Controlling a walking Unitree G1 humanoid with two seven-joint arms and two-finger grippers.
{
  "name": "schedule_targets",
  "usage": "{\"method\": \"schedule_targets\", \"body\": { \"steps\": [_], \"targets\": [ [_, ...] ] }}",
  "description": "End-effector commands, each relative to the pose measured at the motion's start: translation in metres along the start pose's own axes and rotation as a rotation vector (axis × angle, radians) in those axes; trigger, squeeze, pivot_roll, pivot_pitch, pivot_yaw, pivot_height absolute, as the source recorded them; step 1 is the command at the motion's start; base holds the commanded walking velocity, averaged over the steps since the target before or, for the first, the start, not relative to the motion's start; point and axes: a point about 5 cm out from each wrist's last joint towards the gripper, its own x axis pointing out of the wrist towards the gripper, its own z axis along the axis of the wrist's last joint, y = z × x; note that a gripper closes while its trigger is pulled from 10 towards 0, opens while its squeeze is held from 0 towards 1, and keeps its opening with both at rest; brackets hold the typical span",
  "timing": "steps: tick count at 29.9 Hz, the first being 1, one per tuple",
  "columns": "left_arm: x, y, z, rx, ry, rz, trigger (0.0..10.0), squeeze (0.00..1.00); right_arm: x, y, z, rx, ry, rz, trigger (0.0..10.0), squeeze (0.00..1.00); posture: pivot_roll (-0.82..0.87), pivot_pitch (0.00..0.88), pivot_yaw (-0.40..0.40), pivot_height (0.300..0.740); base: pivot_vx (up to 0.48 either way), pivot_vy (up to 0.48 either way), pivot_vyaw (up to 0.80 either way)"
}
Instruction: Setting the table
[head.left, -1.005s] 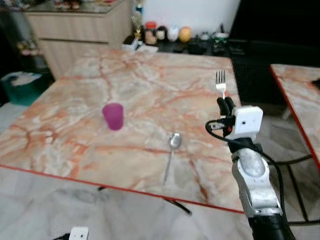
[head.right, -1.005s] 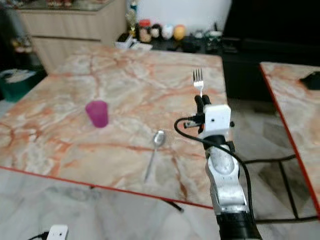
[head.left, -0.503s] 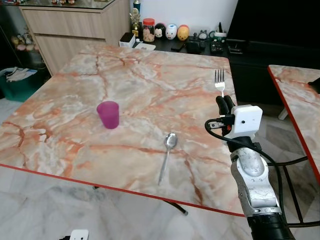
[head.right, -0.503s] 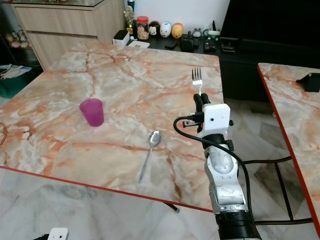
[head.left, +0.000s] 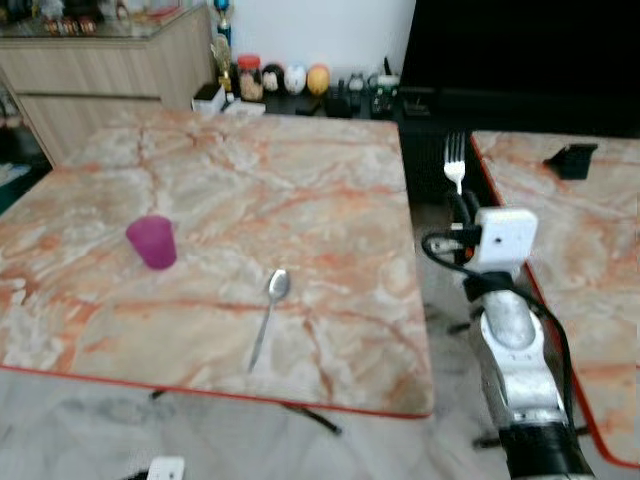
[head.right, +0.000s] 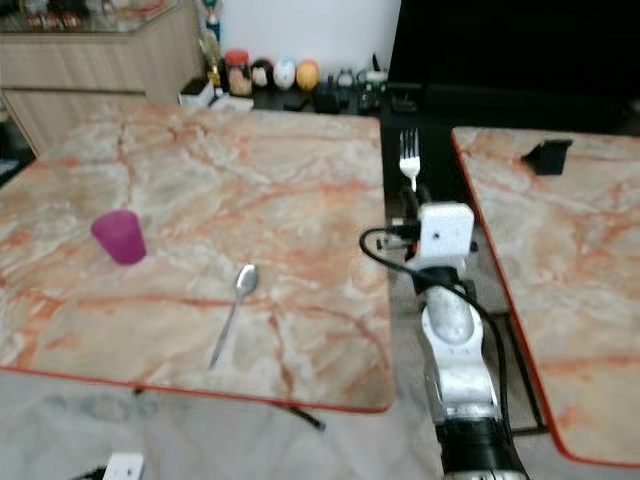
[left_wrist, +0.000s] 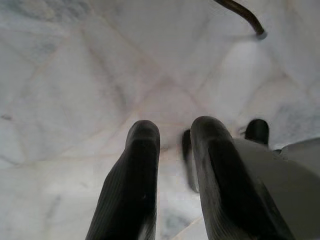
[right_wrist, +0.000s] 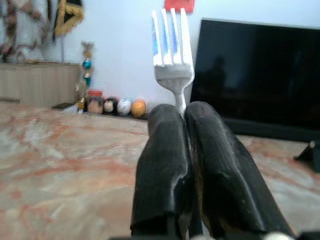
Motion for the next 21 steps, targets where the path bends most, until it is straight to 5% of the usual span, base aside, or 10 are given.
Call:
{"method": "schedule_targets", "body": {
  "steps": [1,21],
  "targets": [
    [0.0002,-0.0005,-0.0006,-0.002,0.008,0.0,10.0,0.0,0.0016,-0.0023,0.0043,-0.006,-0.017,-0.003,10.0,0.0,-0.06,0.0,-0.017,0.74,0.0,-0.334,0.0],
    [0.0019,-0.0064,0.0026,-0.002,0.001,-0.013,10.0,0.0,0.0034,-0.0047,0.0073,-0.007,-0.032,-0.011,10.0,0.0,-0.07,0.0,-0.018,0.74,0.0,-0.332,0.0]
  ]
}}
